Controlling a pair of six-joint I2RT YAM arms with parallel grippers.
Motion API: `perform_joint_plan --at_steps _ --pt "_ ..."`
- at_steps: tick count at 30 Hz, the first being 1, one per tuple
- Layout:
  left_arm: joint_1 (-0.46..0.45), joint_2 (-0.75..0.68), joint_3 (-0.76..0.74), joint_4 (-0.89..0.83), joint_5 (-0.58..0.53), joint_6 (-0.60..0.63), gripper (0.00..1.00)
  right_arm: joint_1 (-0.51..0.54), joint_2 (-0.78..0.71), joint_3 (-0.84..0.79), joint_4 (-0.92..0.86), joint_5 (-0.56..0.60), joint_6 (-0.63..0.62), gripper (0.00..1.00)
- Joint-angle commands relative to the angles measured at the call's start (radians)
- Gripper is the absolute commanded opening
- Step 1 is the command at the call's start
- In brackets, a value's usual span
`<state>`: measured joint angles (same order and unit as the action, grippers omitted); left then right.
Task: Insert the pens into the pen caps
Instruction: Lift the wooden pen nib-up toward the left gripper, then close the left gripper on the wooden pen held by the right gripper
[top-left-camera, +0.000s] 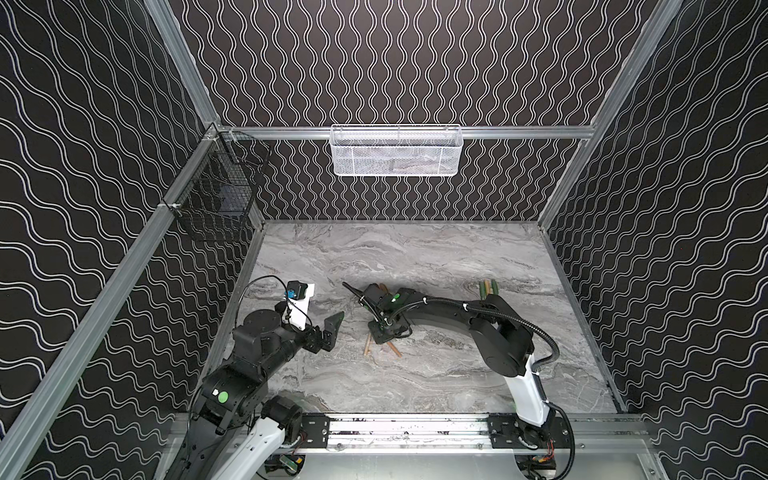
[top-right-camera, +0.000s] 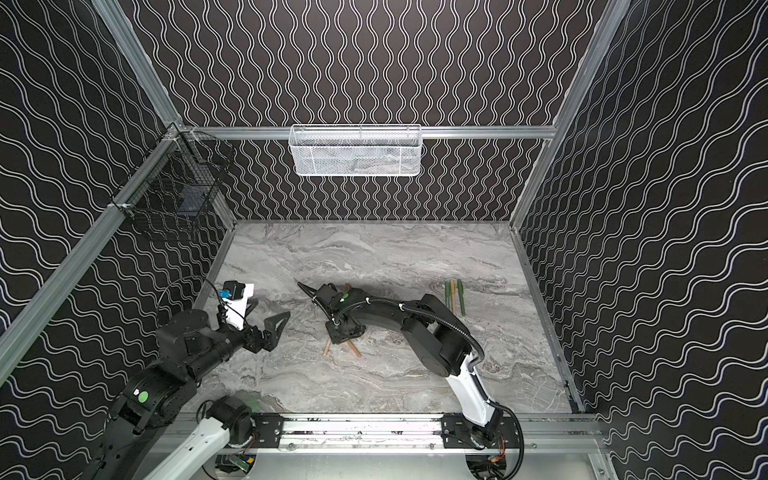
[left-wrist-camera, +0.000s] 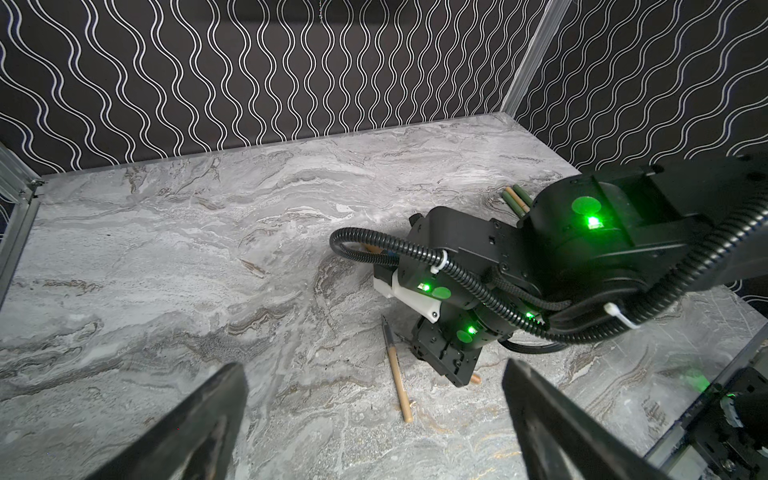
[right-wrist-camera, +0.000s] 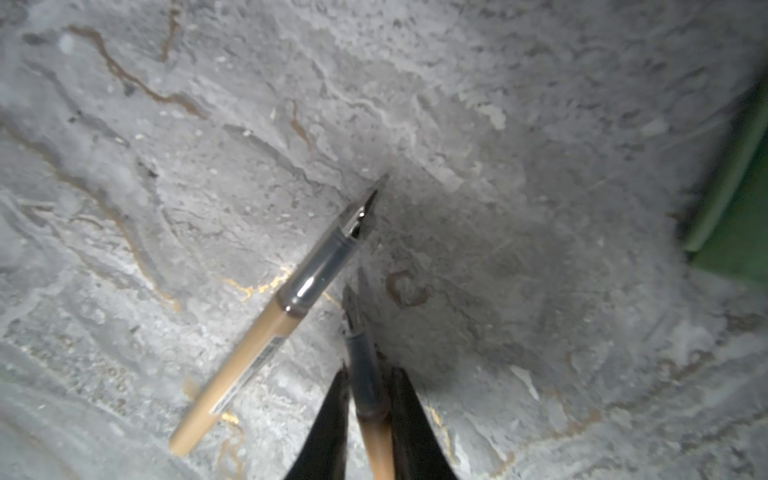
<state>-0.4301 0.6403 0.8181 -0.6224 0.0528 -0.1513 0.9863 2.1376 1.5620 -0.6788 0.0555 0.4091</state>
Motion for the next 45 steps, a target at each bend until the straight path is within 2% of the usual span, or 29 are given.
perform_joint_plan --at_steps 1,10,20,23,27,33,41,43,45 --pt "0.003 0.002 -0.002 0.034 0.010 0.003 0.99 -0.006 0.019 -0.019 -0.070 0.059 0.011 0.18" --pt "0.003 0.028 -0.007 0.058 0.068 -0.036 0.99 -0.071 -0.028 -0.100 -0.038 0.055 0.008 0.03" --pt "0.003 0.068 -0.118 0.247 0.223 -0.218 0.99 -0.170 -0.157 -0.147 0.056 -0.019 -0.061 0.02" --pt "0.002 0.068 -0.169 0.315 0.269 -0.252 0.99 -0.186 -0.232 -0.194 0.150 -0.103 -0.100 0.03" --pt "0.001 0.087 -0.230 0.442 0.351 -0.308 0.99 -0.199 -0.366 -0.263 0.304 -0.285 -0.142 0.02" --pt "-0.003 0.135 -0.299 0.620 0.460 -0.368 0.99 -0.200 -0.489 -0.301 0.456 -0.492 -0.148 0.03" --pt "-0.026 0.216 -0.315 0.761 0.570 -0.414 0.98 -0.199 -0.646 -0.393 0.708 -0.652 -0.074 0.03" --pt "-0.031 0.222 -0.319 0.787 0.577 -0.425 0.96 -0.200 -0.671 -0.406 0.751 -0.671 -0.055 0.03" --pt "-0.031 0.234 -0.321 0.824 0.607 -0.439 0.88 -0.196 -0.693 -0.422 0.799 -0.691 -0.039 0.03"
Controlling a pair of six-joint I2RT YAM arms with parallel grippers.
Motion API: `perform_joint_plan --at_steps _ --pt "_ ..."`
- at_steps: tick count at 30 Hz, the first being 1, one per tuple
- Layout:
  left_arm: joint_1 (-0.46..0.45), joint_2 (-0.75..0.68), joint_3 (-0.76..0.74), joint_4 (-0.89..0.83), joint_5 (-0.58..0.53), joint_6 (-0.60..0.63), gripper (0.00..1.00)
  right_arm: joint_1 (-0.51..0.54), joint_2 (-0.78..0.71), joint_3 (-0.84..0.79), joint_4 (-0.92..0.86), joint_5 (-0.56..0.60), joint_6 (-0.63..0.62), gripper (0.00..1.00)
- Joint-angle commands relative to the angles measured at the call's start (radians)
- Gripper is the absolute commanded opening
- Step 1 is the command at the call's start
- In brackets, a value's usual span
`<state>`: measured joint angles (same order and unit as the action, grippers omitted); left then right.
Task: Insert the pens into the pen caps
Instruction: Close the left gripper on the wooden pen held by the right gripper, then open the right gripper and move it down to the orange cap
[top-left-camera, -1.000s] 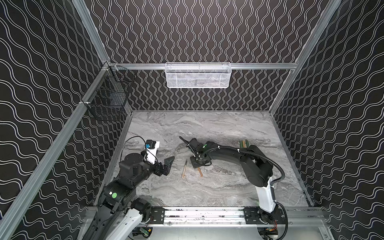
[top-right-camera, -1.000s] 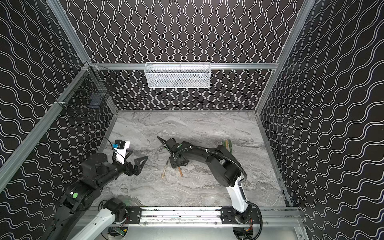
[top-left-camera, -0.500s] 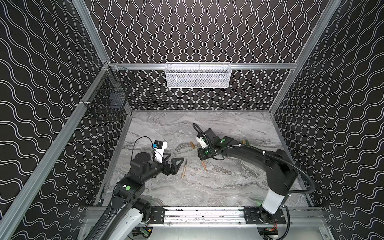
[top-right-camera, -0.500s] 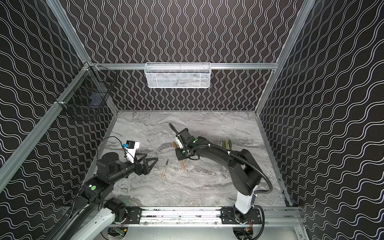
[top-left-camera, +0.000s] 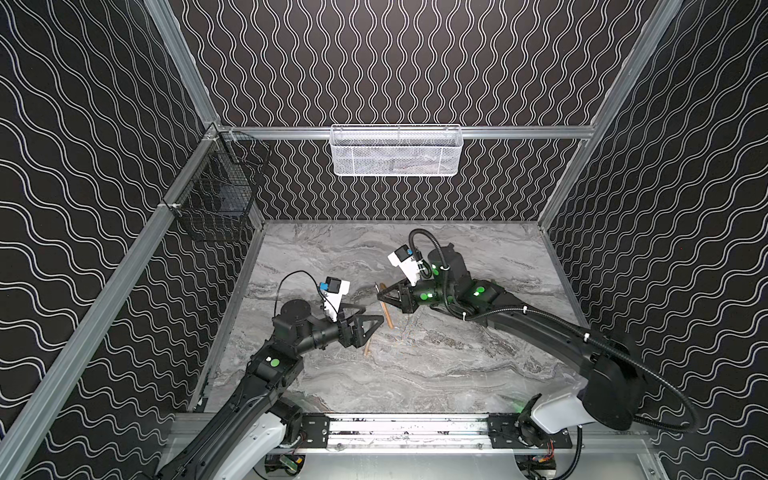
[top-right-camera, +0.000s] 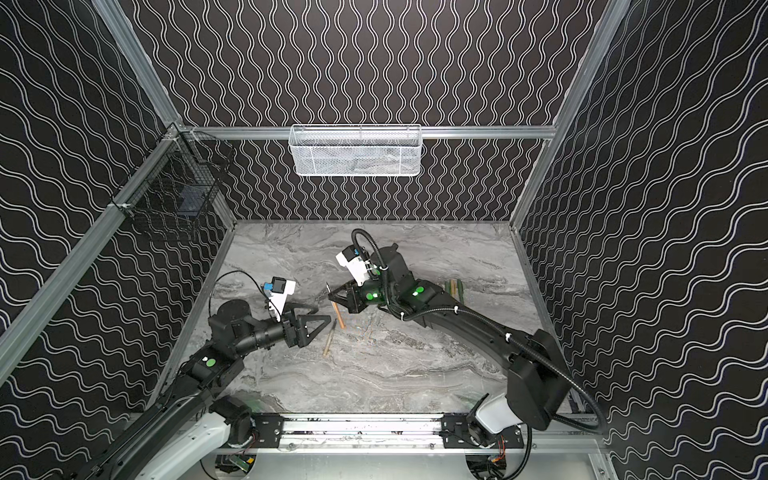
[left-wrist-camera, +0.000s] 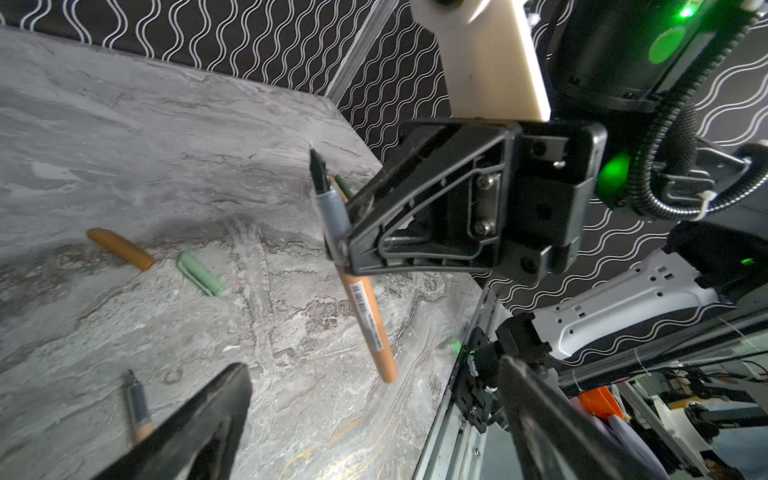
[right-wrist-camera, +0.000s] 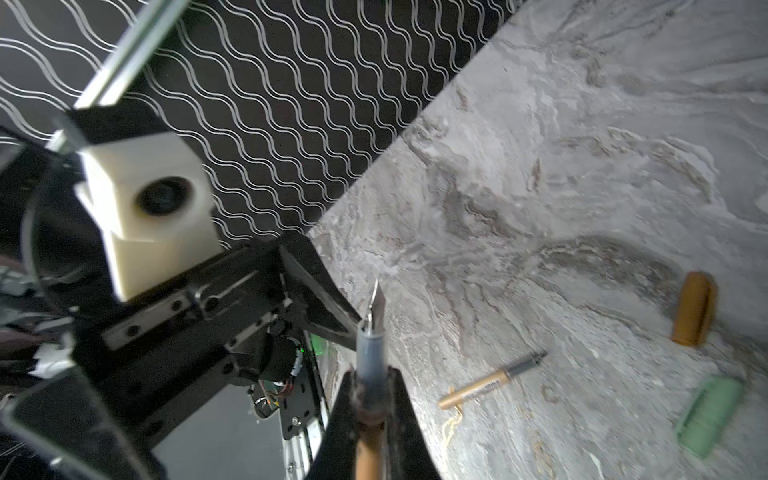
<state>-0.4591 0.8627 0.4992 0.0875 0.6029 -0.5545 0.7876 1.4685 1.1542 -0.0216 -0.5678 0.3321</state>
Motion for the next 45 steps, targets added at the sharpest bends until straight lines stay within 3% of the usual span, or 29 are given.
perform_joint_plan --at_steps 1,5,13,18,21,25,28,32,37,45 --pt "-0.003 0.022 -0.002 0.140 0.079 -0.048 0.85 0.006 -0.034 -0.026 0.167 -0.072 0.042 0.03" --pt "-0.013 0.074 0.001 0.243 0.159 -0.090 0.72 0.016 -0.072 -0.080 0.276 -0.083 0.065 0.03" --pt "-0.034 0.102 0.001 0.321 0.189 -0.115 0.37 0.026 -0.087 -0.128 0.401 -0.103 0.106 0.03" --pt "-0.035 0.088 0.001 0.276 0.171 -0.100 0.09 0.026 -0.085 -0.137 0.410 -0.092 0.111 0.03" --pt "-0.033 0.069 0.017 0.182 0.138 -0.074 0.01 0.026 -0.081 -0.139 0.408 -0.085 0.113 0.04" --pt "-0.010 0.040 0.116 -0.157 -0.005 0.031 0.00 0.017 -0.074 -0.129 0.343 -0.004 0.114 0.26" --pt "0.050 0.034 0.216 -0.410 -0.051 0.116 0.00 -0.017 -0.045 -0.096 0.225 0.041 0.093 0.39" --pt "0.113 0.055 0.350 -0.671 -0.103 0.208 0.00 -0.059 0.025 -0.010 0.030 0.127 0.050 0.43" --pt "0.131 0.074 0.382 -0.745 -0.033 0.280 0.00 -0.074 0.164 0.109 -0.142 0.264 -0.038 0.44" --pt "0.129 0.018 0.321 -0.662 0.110 0.298 0.00 -0.095 0.574 0.512 -0.545 0.406 -0.127 0.44"
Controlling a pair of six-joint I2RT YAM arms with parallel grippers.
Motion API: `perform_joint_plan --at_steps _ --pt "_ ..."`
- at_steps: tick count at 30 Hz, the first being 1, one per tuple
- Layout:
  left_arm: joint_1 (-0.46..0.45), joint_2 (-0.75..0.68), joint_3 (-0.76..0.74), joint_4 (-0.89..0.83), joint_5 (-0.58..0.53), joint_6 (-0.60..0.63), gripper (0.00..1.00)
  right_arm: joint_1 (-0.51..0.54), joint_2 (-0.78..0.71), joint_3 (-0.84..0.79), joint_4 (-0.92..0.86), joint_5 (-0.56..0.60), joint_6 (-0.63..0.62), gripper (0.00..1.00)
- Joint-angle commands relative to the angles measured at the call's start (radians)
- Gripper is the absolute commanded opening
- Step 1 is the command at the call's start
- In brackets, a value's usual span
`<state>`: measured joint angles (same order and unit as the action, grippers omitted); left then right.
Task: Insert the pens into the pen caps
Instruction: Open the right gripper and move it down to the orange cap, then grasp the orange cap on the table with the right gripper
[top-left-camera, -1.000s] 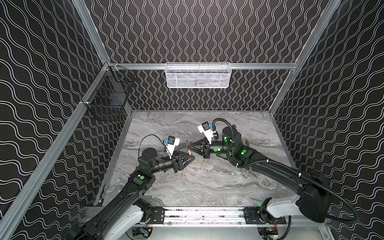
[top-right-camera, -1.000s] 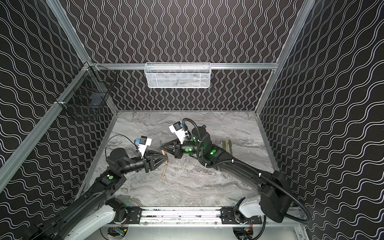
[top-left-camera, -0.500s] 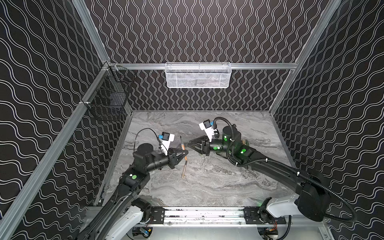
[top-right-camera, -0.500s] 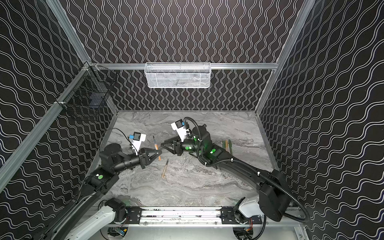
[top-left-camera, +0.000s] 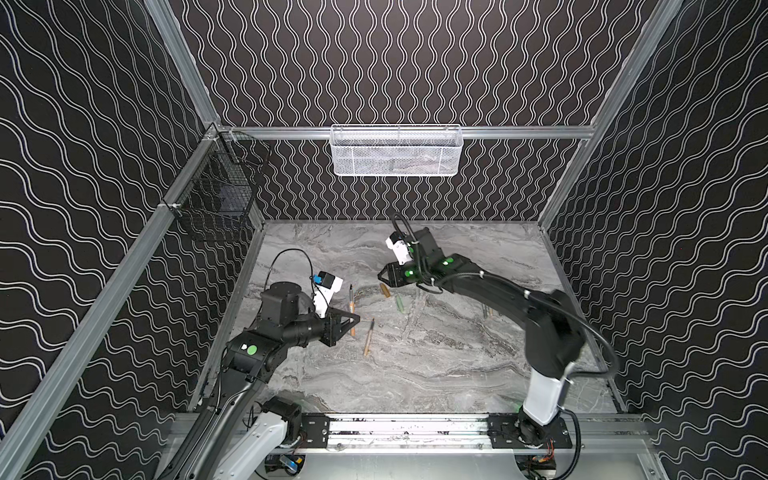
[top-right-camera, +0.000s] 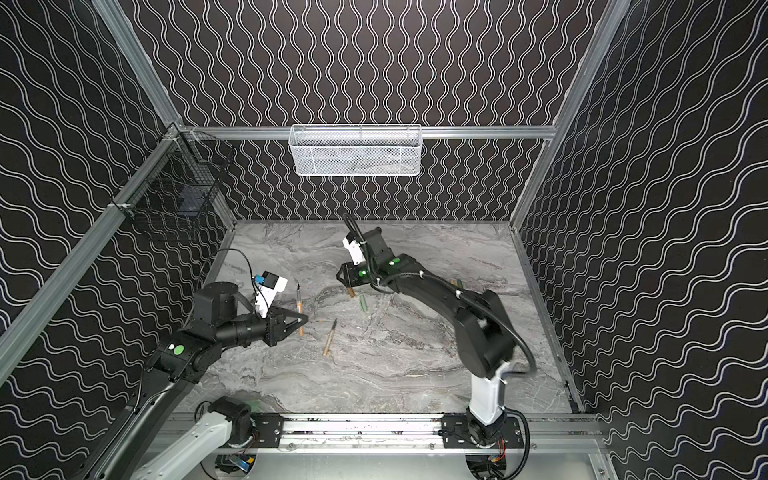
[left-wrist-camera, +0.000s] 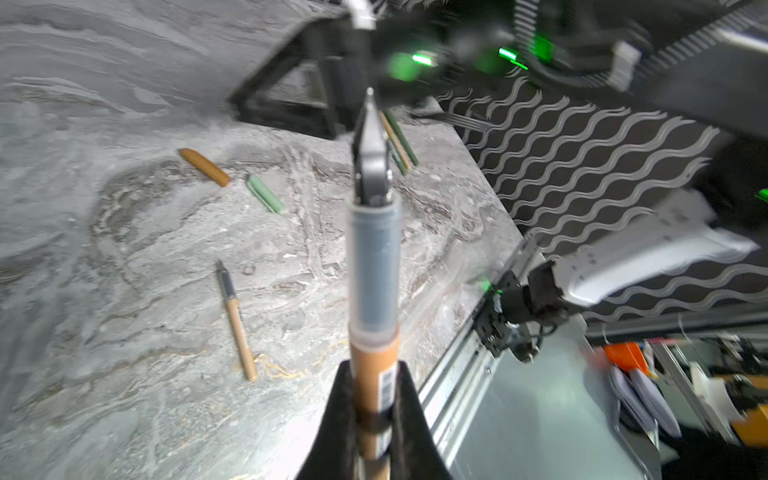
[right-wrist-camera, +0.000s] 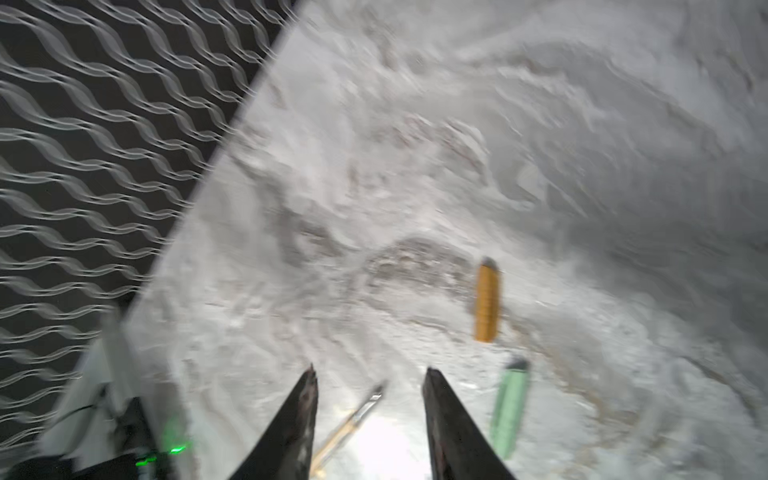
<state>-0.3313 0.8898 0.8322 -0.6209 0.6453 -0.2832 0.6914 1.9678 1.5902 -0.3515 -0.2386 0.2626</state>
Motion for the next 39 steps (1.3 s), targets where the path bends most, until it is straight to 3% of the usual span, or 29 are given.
perform_joint_plan --at_steps 1,7,17,27,39 --pt "0.002 -0.018 -0.021 0.059 0.079 0.025 0.00 0.001 0.112 0.103 -0.228 0.093 -0.064 0.44" --pt "0.002 -0.046 -0.048 0.100 0.136 0.023 0.00 0.001 0.222 0.173 -0.195 0.143 -0.113 0.43" --pt "0.002 -0.038 -0.053 0.121 0.136 0.035 0.00 0.039 0.326 0.270 -0.282 0.298 -0.184 0.44" --pt "0.002 -0.054 -0.055 0.125 0.126 0.035 0.00 0.052 0.371 0.327 -0.292 0.294 -0.187 0.41" --pt "0.002 -0.064 -0.058 0.127 0.123 0.037 0.00 0.109 0.462 0.450 -0.359 0.418 -0.219 0.33"
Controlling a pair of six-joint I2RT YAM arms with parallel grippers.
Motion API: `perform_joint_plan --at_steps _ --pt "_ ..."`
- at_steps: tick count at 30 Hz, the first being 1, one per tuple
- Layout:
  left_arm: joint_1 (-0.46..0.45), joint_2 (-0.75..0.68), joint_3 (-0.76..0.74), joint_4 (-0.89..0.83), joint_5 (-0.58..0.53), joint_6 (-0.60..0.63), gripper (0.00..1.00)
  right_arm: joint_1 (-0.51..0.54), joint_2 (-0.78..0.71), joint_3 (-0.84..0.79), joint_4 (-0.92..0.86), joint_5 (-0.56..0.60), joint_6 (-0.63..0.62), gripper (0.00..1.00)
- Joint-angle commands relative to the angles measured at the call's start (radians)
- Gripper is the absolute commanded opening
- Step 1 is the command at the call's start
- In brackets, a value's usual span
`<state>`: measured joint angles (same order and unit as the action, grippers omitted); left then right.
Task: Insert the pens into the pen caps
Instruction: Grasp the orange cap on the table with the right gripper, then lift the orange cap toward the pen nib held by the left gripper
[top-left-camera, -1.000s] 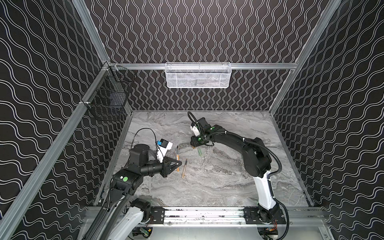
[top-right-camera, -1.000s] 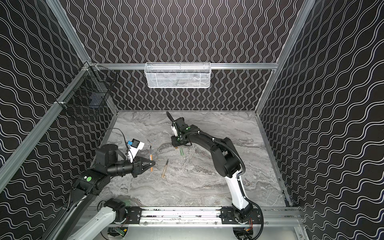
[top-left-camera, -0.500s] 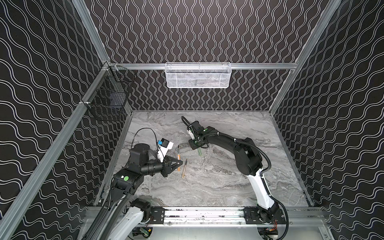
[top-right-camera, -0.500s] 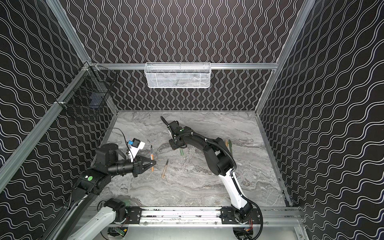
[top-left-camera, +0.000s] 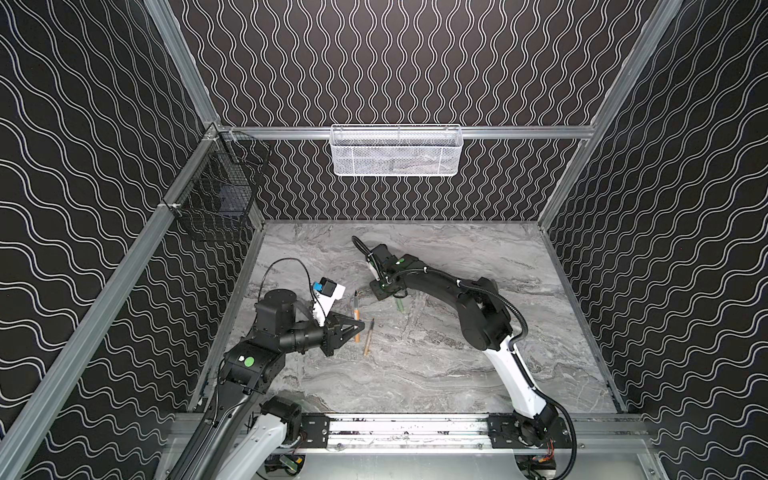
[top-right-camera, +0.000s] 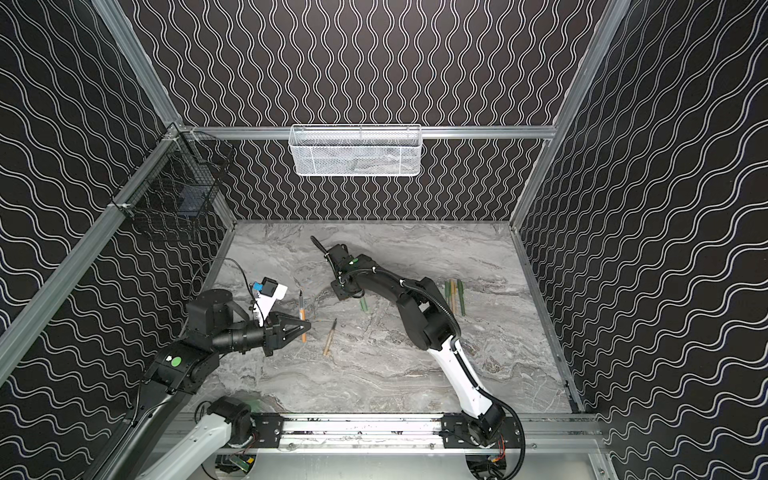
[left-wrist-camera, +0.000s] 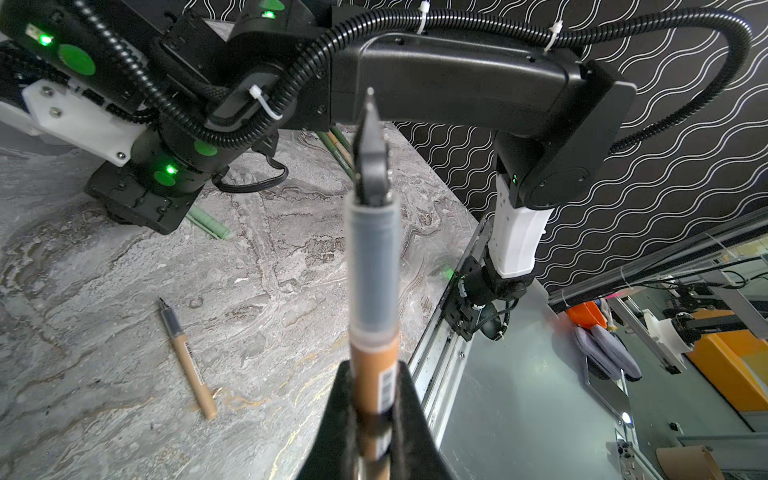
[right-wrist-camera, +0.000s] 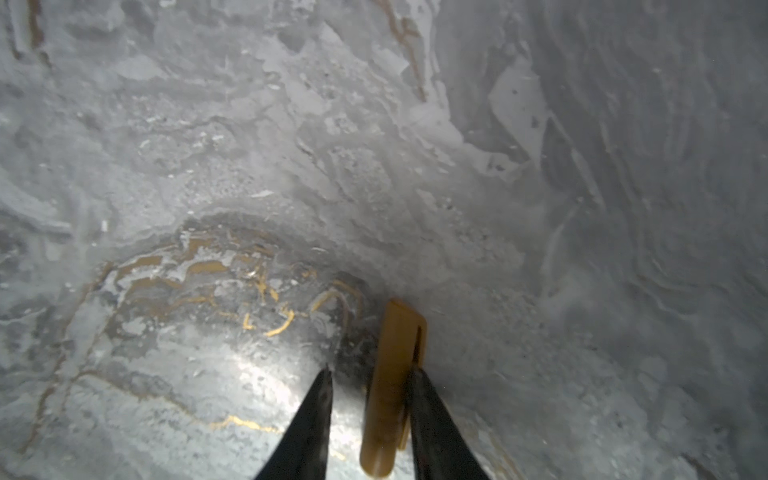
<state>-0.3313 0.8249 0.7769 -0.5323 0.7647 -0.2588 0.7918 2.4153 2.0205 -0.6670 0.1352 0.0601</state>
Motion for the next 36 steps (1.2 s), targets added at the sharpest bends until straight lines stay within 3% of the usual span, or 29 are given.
perform_joint_plan --at_steps 1,5,10,22,28,36 --pt "0.002 0.000 -0.002 0.038 0.003 0.012 0.00 0.012 0.021 0.028 -0.048 0.049 -0.017 0.33" --pt "0.002 -0.007 -0.002 0.035 0.002 0.013 0.00 0.017 0.047 0.050 -0.069 0.069 -0.013 0.32" --pt "0.002 -0.019 -0.003 0.038 -0.003 0.012 0.00 0.018 0.059 0.082 -0.097 0.092 -0.005 0.22" --pt "0.002 -0.008 -0.005 0.052 0.009 0.003 0.00 0.006 -0.114 -0.024 -0.018 0.023 0.031 0.14" --pt "0.002 0.030 -0.022 0.127 0.000 -0.064 0.00 -0.063 -0.336 -0.249 0.132 -0.219 0.089 0.13" --pt "-0.012 0.078 -0.154 0.469 0.057 -0.265 0.00 -0.211 -0.781 -0.715 0.522 -0.645 0.182 0.12"
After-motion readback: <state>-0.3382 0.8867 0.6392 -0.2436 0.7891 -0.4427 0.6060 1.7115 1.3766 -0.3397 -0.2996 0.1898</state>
